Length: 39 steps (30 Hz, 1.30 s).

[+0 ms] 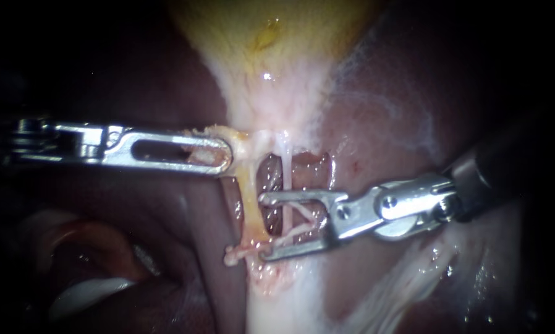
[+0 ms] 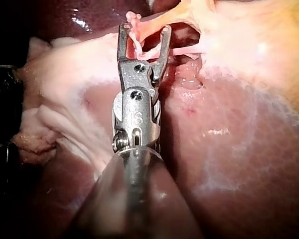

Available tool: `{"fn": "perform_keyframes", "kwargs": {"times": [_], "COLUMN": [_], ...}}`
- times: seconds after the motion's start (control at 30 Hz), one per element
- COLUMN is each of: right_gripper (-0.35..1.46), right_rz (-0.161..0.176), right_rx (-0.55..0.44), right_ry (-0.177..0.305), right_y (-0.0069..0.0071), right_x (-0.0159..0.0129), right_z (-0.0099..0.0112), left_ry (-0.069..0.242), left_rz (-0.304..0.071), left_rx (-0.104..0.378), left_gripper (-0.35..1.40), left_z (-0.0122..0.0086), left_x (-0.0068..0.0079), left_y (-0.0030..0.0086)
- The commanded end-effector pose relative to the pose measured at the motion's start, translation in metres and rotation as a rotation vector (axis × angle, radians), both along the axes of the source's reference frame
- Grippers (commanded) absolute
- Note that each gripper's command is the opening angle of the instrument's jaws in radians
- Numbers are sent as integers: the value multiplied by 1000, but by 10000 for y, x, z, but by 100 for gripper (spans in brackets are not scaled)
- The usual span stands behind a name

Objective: Clipping second clip left tube

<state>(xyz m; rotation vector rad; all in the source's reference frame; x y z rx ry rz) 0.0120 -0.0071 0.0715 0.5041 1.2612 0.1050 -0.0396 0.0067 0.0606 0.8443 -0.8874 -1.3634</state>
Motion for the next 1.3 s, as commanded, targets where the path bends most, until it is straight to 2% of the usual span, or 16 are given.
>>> {"fn": "perform_keyframes", "kwargs": {"times": [0.03, 0.23, 0.43, 0.7, 0.8, 0.83, 0.97, 1.13, 1.3], "right_gripper": [50, 48, 44, 35, 18, 4, -35, -35, -35], "right_rz": [2, 1, 7, 34, 40, 41, 46, 46, 31], "right_rx": [19, 112, 234, 338, 383, 394, 444, 461, 455], "right_ry": [6, 29, 72, 68, 53, 50, 33, 31, 5], "right_y": [-1, -7, -12, -14, -15, -15, -15, -14, -16], "right_x": [3, 20, 29, 36, 34, 32, 27, 18, 16], "right_z": [1, 9, 11, 14, 13, 13, 13, 16, 16], "left_ry": [1, 1, 1, 2, 2, 1, 1, 1, 1], "left_rz": [0, -1, -1, -1, -1, -1, -1, 0, 0], "left_rx": [0, 0, 0, 0, 0, 0, 0, 0, 0], "left_gripper": [-35, -35, -35, -35, -35, -35, -35, -35, -35], "left_z": [1, 1, 1, 1, 1, 1, 2, 4, 4], "left_x": [0, -2, -3, -3, -3, -3, -3, -2, -2], "left_y": [0, 0, 0, 0, 0, 0, 1, 2, 2]}}
